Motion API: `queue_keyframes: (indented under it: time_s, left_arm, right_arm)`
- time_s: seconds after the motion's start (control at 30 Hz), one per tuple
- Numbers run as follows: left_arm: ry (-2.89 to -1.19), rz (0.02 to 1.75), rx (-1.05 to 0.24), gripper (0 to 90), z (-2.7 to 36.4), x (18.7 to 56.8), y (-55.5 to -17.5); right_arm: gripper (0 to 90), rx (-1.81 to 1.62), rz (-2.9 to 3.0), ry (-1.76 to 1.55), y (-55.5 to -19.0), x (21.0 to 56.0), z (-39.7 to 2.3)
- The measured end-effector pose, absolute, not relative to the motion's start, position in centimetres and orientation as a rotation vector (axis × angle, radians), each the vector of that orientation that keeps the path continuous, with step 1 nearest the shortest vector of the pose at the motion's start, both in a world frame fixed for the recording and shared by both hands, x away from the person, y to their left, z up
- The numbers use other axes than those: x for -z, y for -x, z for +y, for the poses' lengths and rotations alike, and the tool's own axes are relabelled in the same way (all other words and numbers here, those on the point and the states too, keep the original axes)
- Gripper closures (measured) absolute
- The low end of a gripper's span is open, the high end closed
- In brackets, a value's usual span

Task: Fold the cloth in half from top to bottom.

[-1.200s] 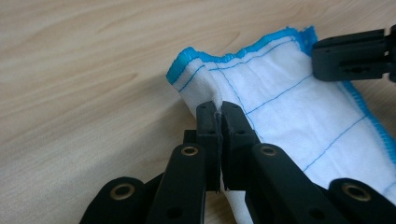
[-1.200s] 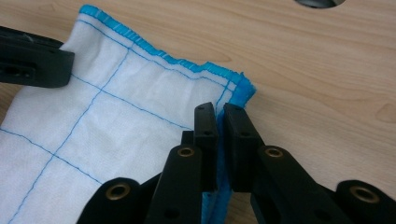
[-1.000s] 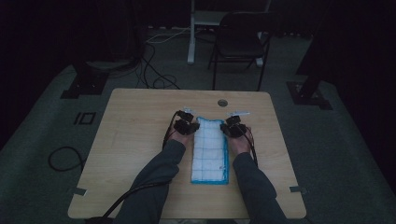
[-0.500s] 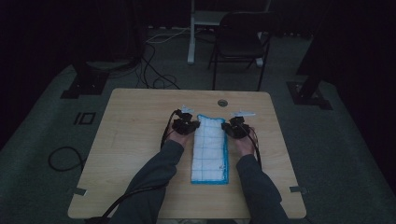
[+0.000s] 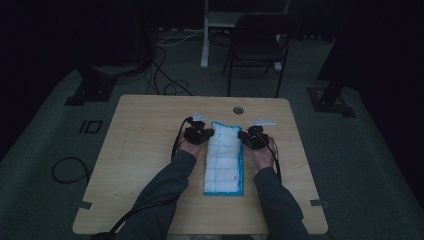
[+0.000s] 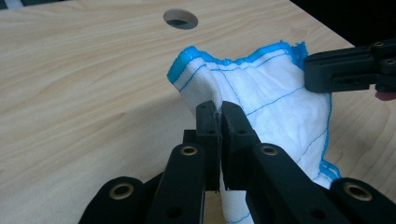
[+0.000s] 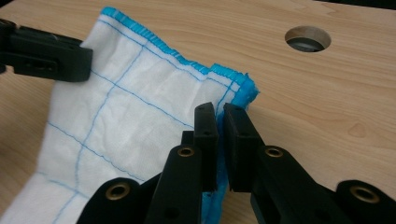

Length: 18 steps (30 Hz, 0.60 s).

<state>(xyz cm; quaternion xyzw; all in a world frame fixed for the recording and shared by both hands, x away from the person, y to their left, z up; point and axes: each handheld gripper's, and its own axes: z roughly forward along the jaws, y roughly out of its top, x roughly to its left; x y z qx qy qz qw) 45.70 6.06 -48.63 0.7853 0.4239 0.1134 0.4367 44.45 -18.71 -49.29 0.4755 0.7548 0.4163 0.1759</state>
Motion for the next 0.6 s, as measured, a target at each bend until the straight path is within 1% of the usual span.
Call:
queue_keyframes:
  time_s: [0.6]
  left_arm:
    - [-1.922,1.033,-0.274,87.4,7.2,48.9,-43.5]
  right_arm:
    - [84.9,-1.198,2.171,-1.264,-42.1,48.2,-18.2]
